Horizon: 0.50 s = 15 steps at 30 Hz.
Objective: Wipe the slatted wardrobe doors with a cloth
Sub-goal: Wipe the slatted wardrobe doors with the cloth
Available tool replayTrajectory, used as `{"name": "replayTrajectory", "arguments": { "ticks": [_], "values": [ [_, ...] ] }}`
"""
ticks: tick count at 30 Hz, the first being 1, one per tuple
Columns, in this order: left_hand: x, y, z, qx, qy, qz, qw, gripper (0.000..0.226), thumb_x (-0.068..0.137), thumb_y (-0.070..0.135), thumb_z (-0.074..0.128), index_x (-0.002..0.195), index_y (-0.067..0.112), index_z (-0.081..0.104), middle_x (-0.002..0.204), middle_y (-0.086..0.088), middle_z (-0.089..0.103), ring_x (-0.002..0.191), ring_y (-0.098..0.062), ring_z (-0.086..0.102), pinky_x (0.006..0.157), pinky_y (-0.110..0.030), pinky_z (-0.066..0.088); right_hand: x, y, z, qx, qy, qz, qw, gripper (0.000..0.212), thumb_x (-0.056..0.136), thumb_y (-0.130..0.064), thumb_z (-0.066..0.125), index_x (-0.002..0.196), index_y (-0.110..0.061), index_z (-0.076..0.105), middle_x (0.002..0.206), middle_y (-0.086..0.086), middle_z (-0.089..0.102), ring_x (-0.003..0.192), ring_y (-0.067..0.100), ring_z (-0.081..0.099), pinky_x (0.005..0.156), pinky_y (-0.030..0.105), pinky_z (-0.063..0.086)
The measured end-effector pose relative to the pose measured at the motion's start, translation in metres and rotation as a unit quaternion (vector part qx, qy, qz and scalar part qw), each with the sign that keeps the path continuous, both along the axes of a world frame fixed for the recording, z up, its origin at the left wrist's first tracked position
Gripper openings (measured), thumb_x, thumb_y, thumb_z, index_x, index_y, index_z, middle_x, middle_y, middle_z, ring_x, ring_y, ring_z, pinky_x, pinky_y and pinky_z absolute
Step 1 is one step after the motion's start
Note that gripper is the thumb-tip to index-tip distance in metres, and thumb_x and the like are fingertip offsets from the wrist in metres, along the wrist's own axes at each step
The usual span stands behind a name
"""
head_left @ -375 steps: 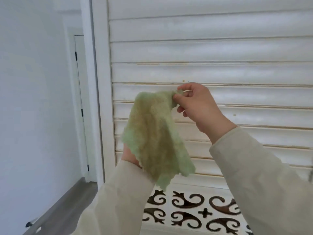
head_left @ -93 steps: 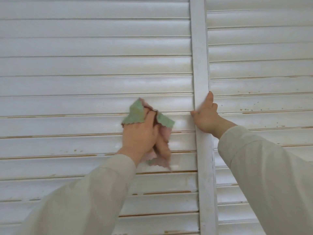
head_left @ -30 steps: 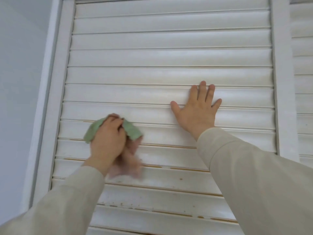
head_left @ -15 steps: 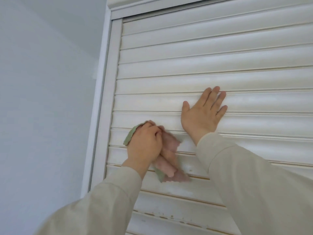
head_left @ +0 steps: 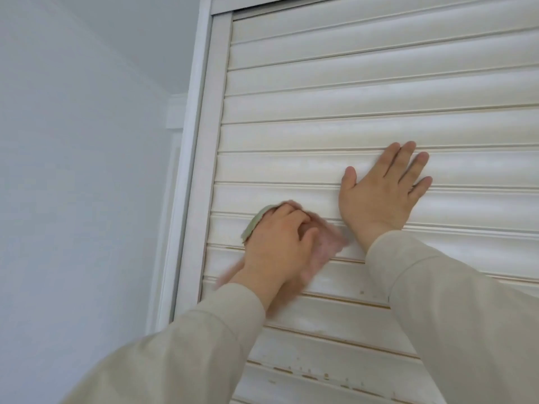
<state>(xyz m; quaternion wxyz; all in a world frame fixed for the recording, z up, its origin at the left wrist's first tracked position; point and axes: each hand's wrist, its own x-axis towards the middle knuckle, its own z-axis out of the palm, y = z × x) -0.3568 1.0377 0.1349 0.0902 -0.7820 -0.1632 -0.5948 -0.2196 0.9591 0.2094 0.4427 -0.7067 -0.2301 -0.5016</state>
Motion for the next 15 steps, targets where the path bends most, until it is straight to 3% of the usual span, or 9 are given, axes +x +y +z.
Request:
{"name": "replayTrajectory", "arguments": {
  "ticks": [3, 5, 8, 10, 13, 15],
  "values": [
    [-0.024, 0.037, -0.007, 0.000, -0.055, 0.036, 0.998, 0.019, 0.088, 0.030, 0.055, 0.095, 0.021, 0.072, 0.102, 0.001, 0.064, 0.100, -0.024, 0.057, 0.094, -0.035, 0.044, 0.001, -0.001, 0.000, 0.000, -0.005, 0.002, 1.000, 0.082, 0.096, -0.053, 0.032, 0.156, -0.004, 0.007, 0.165, 0.014, 0.001, 0.151, 0.036, -0.004, 0.120, 0.056, 0.003],
    [-0.049, 0.066, -0.004, -0.061, -0.119, 0.075, 0.988, 0.018, 0.087, 0.022, 0.055, 0.089, 0.017, 0.072, 0.096, -0.004, 0.066, 0.096, -0.030, 0.060, 0.093, -0.039, 0.046, 0.001, -0.001, 0.000, -0.005, -0.001, 0.001, 1.000, 0.082, 0.096, -0.054, 0.031, 0.156, -0.005, 0.005, 0.165, 0.013, -0.001, 0.151, 0.036, -0.005, 0.120, 0.055, 0.001],
    [-0.060, 0.073, 0.009, -0.174, -0.143, 0.095, 0.970, 0.015, 0.090, 0.020, 0.056, 0.091, 0.015, 0.071, 0.105, -0.005, 0.066, 0.106, -0.029, 0.057, 0.098, -0.043, 0.042, 0.001, -0.001, 0.000, -0.006, -0.001, -0.002, 1.000, 0.082, 0.096, -0.053, 0.030, 0.156, -0.005, 0.005, 0.165, 0.014, -0.001, 0.151, 0.036, -0.005, 0.120, 0.056, 0.001],
    [-0.046, 0.057, 0.013, -0.166, -0.147, 0.088, 0.971, 0.017, 0.088, 0.025, 0.054, 0.094, 0.016, 0.067, 0.109, -0.005, 0.063, 0.108, -0.030, 0.055, 0.098, -0.044, 0.041, 0.001, 0.000, 0.001, -0.009, 0.002, -0.006, 1.000, 0.082, 0.096, -0.054, 0.030, 0.156, -0.005, 0.005, 0.165, 0.014, -0.001, 0.151, 0.036, -0.005, 0.120, 0.056, 0.002],
    [-0.011, 0.031, 0.007, -0.047, -0.033, 0.044, 0.997, 0.052, 0.090, 0.041, 0.043, 0.134, 0.017, 0.057, 0.137, -0.009, 0.055, 0.122, -0.034, 0.051, 0.104, -0.039, 0.035, 0.002, 0.000, 0.002, -0.015, 0.006, -0.007, 1.000, 0.082, 0.096, -0.054, 0.030, 0.156, -0.005, 0.005, 0.165, 0.014, -0.001, 0.150, 0.037, -0.006, 0.120, 0.056, 0.002],
    [0.009, 0.022, 0.001, -0.002, 0.099, 0.000, 0.995, 0.067, 0.097, 0.056, 0.031, 0.157, 0.027, 0.022, 0.157, -0.004, 0.038, 0.139, -0.027, 0.041, 0.112, -0.038, 0.030, 0.002, 0.000, 0.002, -0.021, 0.006, -0.005, 1.000, 0.082, 0.096, -0.054, 0.030, 0.156, -0.005, 0.004, 0.165, 0.014, -0.002, 0.150, 0.037, -0.007, 0.119, 0.056, 0.001]
  ]
}}
